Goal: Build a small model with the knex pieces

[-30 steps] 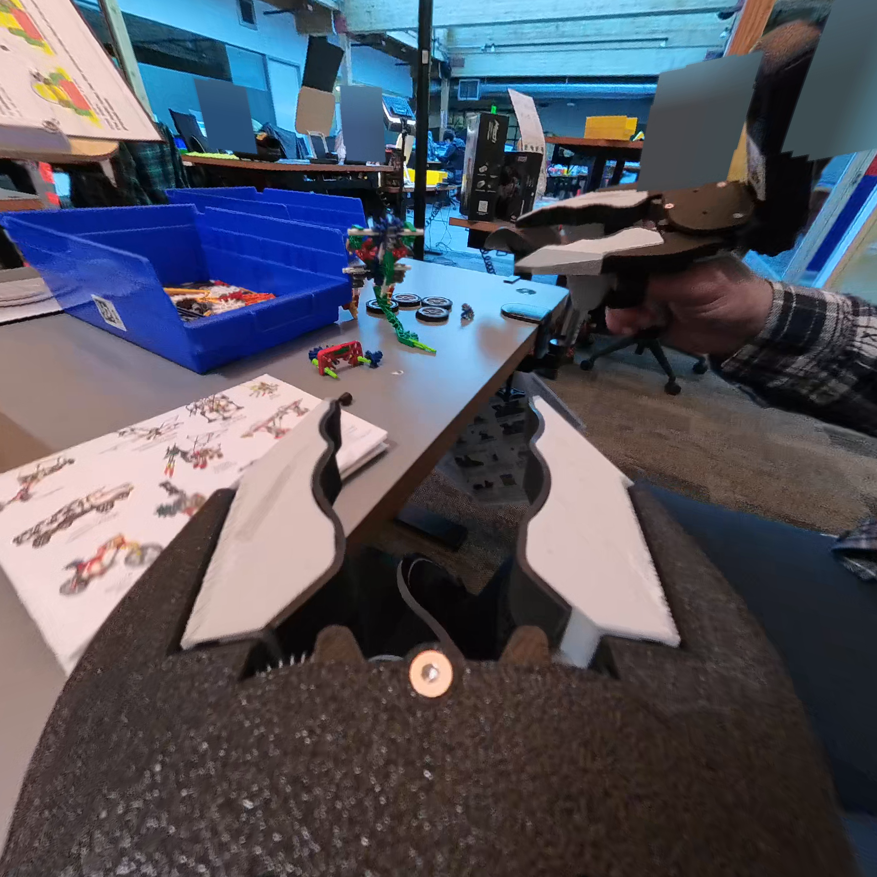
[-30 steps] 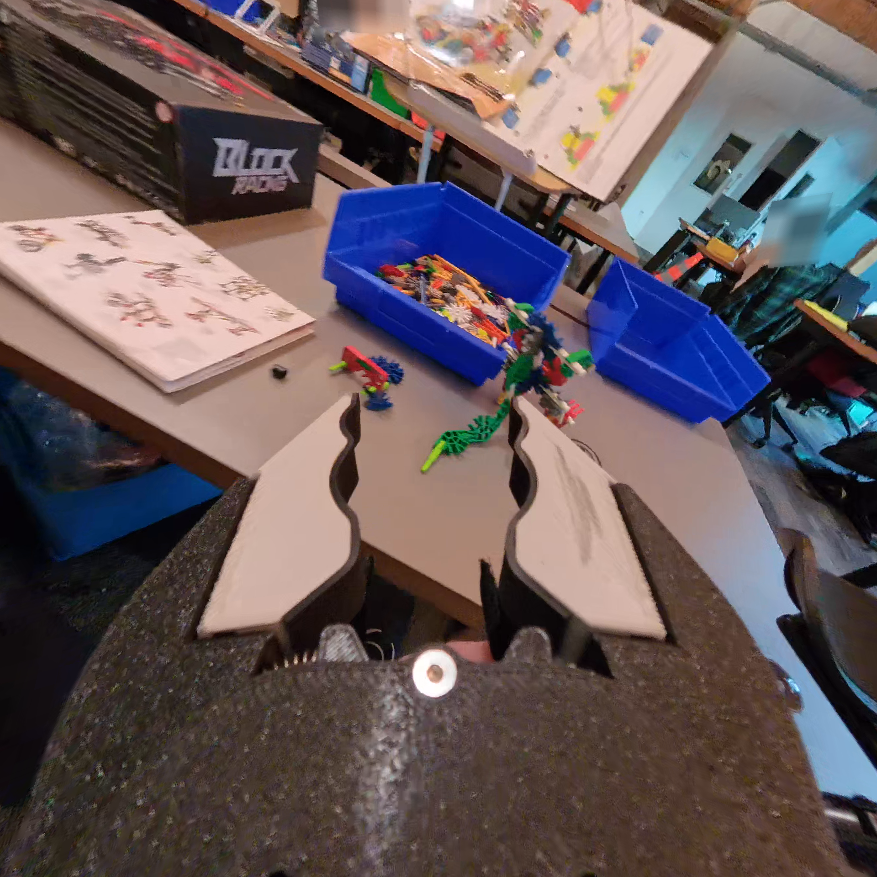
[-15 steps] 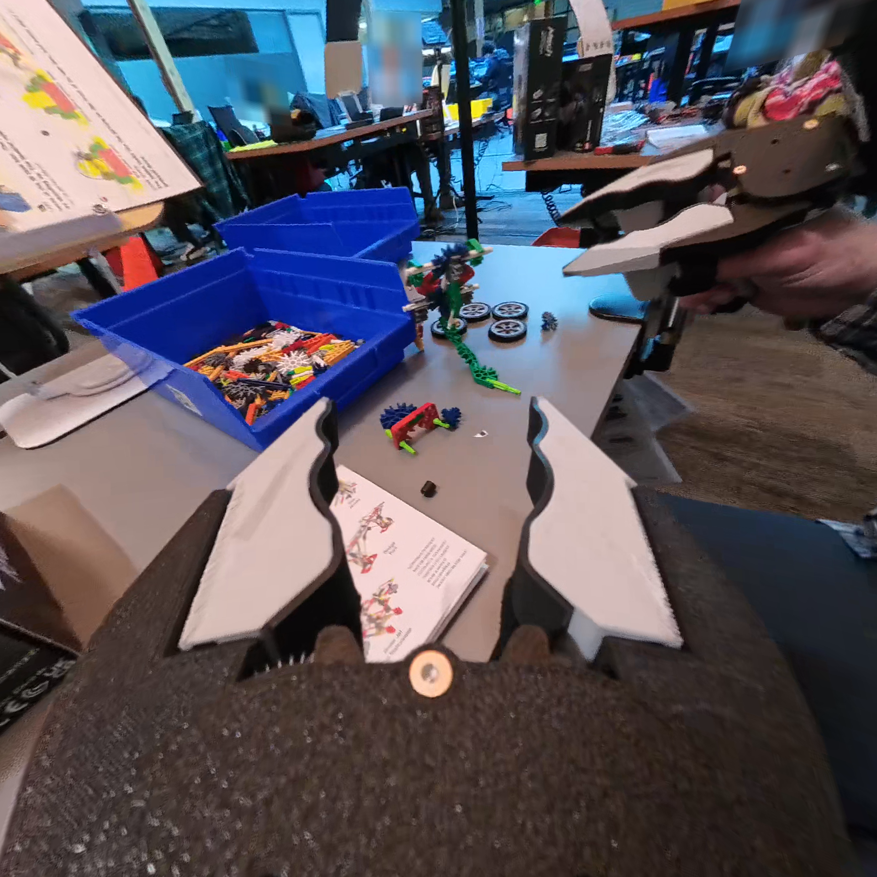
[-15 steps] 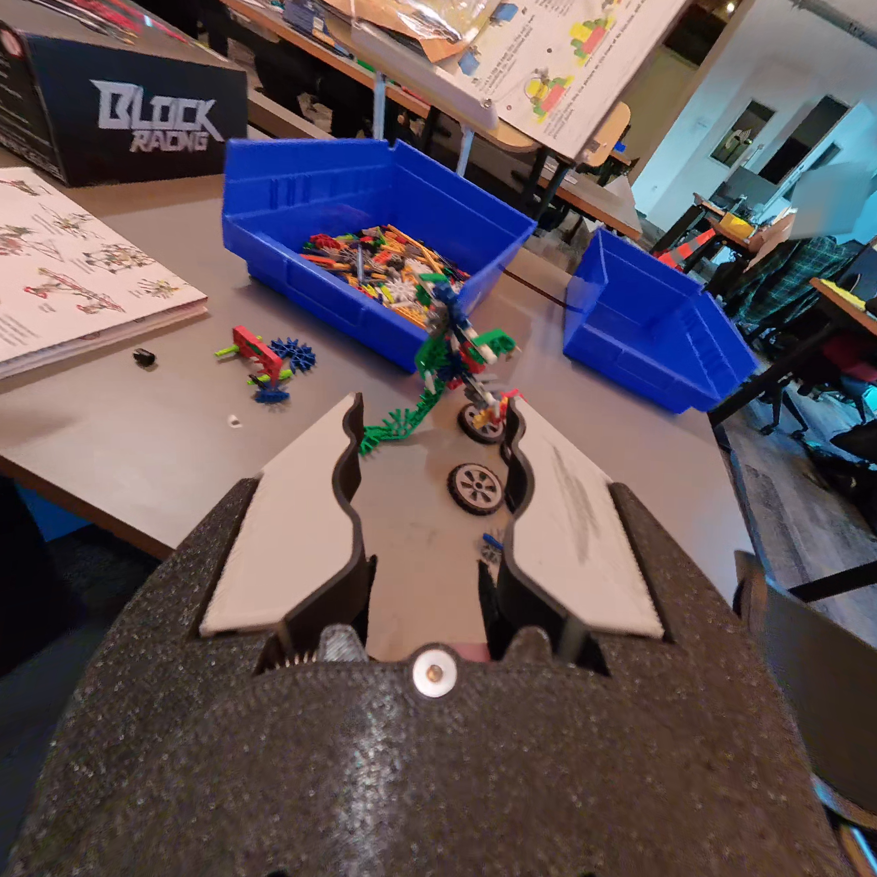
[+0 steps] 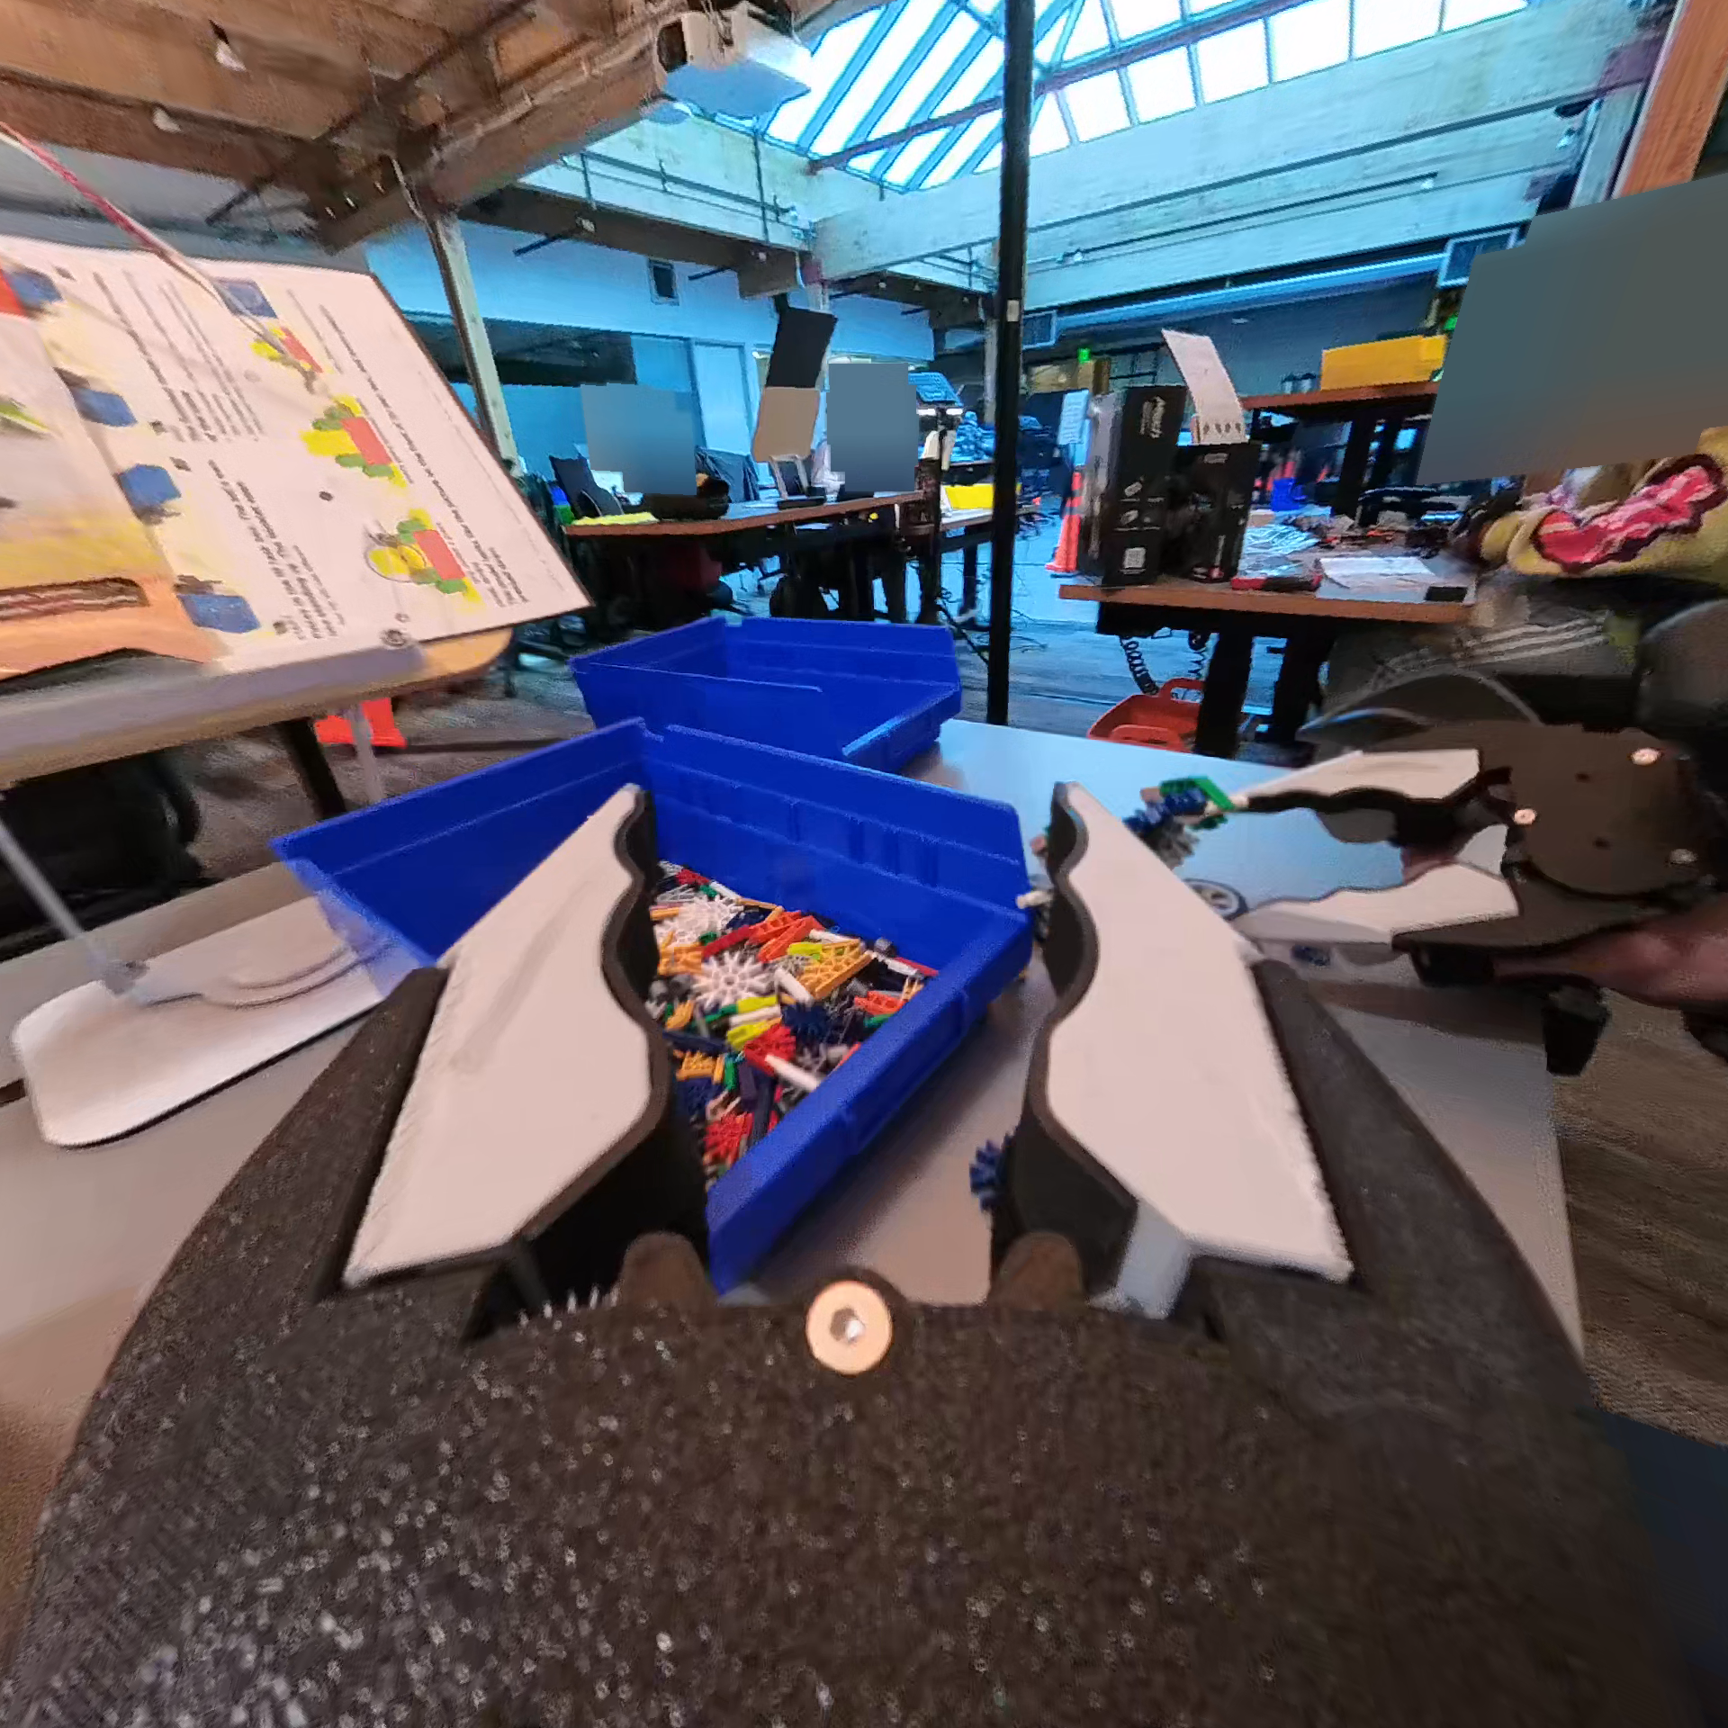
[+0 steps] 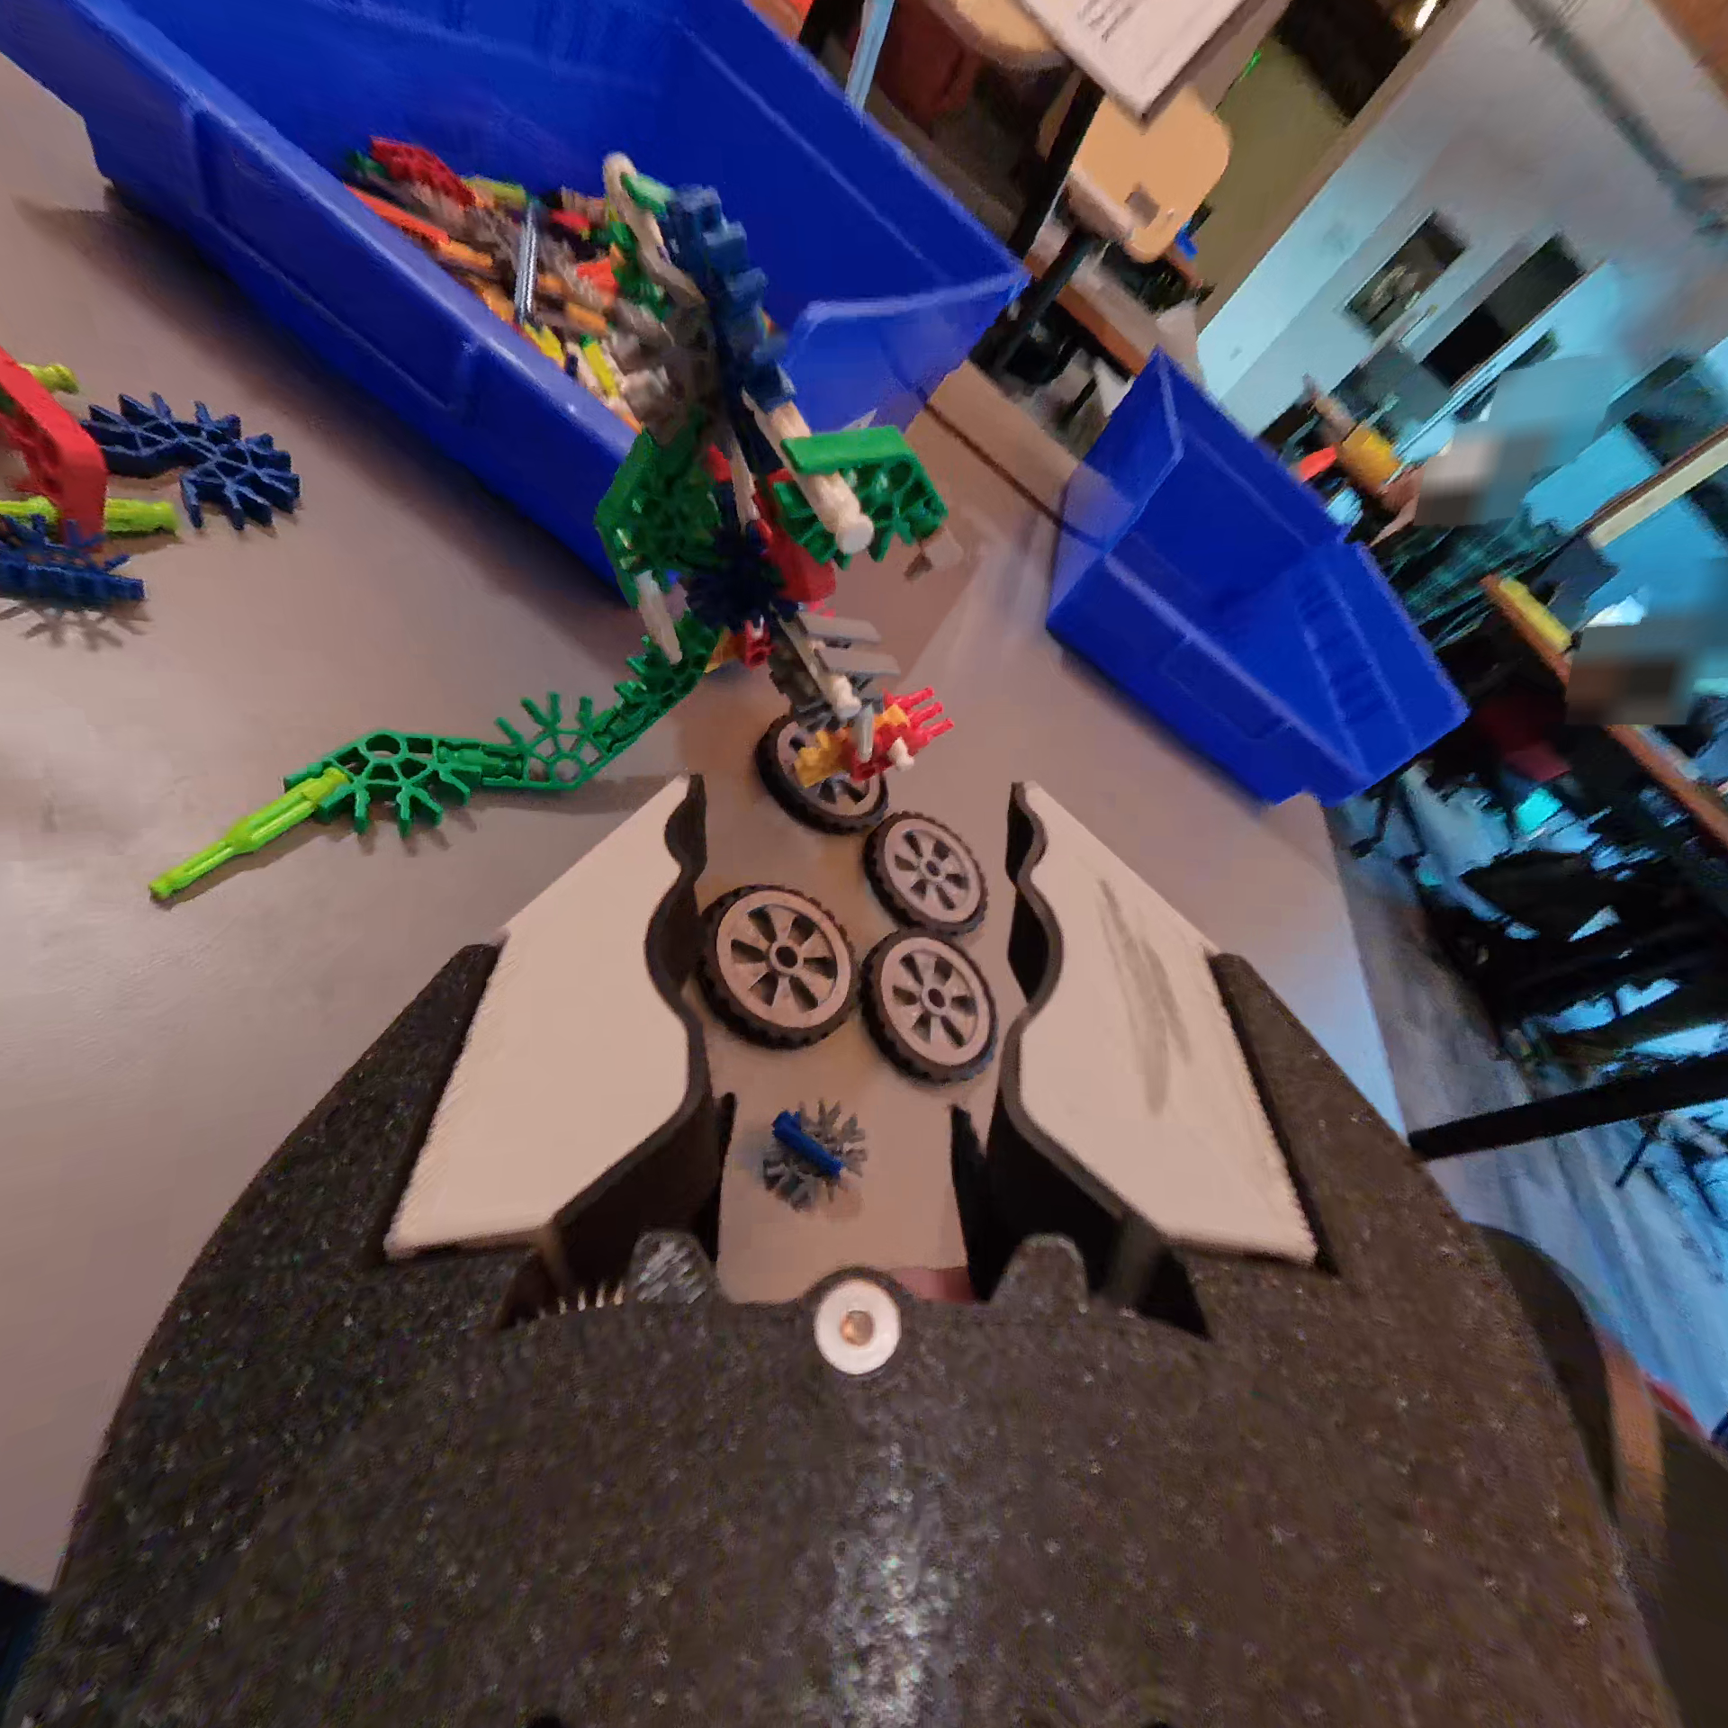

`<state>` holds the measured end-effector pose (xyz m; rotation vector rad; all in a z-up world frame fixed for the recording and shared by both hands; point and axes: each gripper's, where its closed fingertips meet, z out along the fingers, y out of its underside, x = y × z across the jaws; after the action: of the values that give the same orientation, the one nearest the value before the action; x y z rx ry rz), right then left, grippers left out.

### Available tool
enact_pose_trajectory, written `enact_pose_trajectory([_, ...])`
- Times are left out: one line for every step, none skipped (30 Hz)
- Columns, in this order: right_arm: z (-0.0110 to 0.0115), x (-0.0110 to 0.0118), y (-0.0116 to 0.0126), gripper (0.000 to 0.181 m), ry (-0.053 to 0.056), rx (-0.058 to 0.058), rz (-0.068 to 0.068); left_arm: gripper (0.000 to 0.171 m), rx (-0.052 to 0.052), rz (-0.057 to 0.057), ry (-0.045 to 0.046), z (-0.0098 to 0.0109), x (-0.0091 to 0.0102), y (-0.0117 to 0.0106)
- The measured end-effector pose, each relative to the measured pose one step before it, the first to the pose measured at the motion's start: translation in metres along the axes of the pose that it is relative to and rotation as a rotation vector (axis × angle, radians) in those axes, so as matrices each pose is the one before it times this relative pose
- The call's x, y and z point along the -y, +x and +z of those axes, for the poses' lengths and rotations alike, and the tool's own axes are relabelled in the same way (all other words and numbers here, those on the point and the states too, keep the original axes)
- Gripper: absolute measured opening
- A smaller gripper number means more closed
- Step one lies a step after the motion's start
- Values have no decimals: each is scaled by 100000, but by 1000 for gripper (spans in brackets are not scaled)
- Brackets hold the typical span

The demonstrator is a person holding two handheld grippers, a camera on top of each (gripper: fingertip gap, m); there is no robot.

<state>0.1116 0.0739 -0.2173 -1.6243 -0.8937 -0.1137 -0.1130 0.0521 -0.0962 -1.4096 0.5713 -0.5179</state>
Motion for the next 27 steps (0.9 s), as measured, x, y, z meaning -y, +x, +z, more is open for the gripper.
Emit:
enact_pose_trajectory([150,-347,-26,69,-2510,1501,2036,85,-1480,-1788,158,690,263,-64])
enact_pose_trajectory([18,-86,-55,69,-728,926,1467,86,-1825,-991,519,537,390,128])
enact_pose_trajectory([-29,-40,-204,69,-307,1145,211,86,-1151,-646,-567,411,304,105])
enact_pose_trajectory([7,-129,-321,69,-1017,1182,-802,87,-69,-89,-507,260,399,3])
enact_pose_trajectory([19,-129,-327,69,-988,917,-1418,88,-672,766,589,139,540,128])
enact_pose_trajectory([0,-97,-317,69,-703,864,-1555,88,-1183,626,103,120,439,164])
enact_pose_trajectory([2,-103,-245,70,-633,674,-1246,89,-1609,291,-1059,154,206,197])
enact_pose_trajectory([-11,-44,-137,70,-253,269,-802,89,-1199,1036,-1214,150,108,115])
enact_pose_trajectory([13,-11,-48,70,-70,-7,-468,88,759,2215,-1417,126,-31,-198])
enact_pose_trajectory([31,-41,-30,70,-352,-12,-244,89,1228,2496,-2002,168,-222,-313])
enact_pose_trajectory([34,-49,4,71,-392,-59,18,89,57,1770,-3009,221,-434,-144])
enact_pose_trajectory([13,-8,17,71,-131,-20,348,89,-689,1403,-3458,231,-543,-6])
enact_pose_trajectory([-19,28,0,71,38,207,806,89,309,1266,-1915,164,-346,-90])
enact_pose_trajectory([-47,90,21,72,361,289,1425,89,9,-59,-241,120,-69,-25])
enact_pose_trajectory([-96,171,67,72,1049,242,1939,89,-1456,-928,56,120,53,171])
enact_pose_trajectory([-112,241,33,72,1451,656,2770,89,-1352,-448,-88,134,81,158])
enact_pose_trajectory([-82,238,-29,72,1309,1209,3925,89,-595,296,-223,131,102,71])
enact_pose_trajectory([-61,211,-20,72,1301,1276,4146,89,-628,724,-277,130,164,99])
enact_pose_trajectory([-78,250,26,72,1574,683,2805,89,-1200,1272,-599,170,155,209])
enact_pose_trajectory([-117,277,168,72,1547,-475,991,89,-1164,2056,-841,219,140,203])
enact_pose_trajectory([-158,284,352,72,1222,-1608,-79,89,-952,2408,-768,280,107,168])
enact_pose_trajectory([-194,317,412,72,1034,-1728,-169,89,-2181,1976,-1613,383,-30,349])
enact_pose_trajectory([-221,403,399,72,1129,-1255,178,89,-3124,1497,-2671,484,-196,485])
enact_pose_trajectory([-234,427,475,71,1088,-1399,273,89,-1996,2160,-2040,499,-139,376])
enact_pose_trajectory([-173,401,514,71,916,-1507,100,88,-633,3090,-1012,484,-45,232])
enact_pose_trajectory([-116,375,425,71,734,-847,20,87,-1161,3384,-1197,510,-106,326])
enact_pose_trajectory([-72,354,328,71,504,-247,4,86,-2181,3114,-2136,551,-209,429])
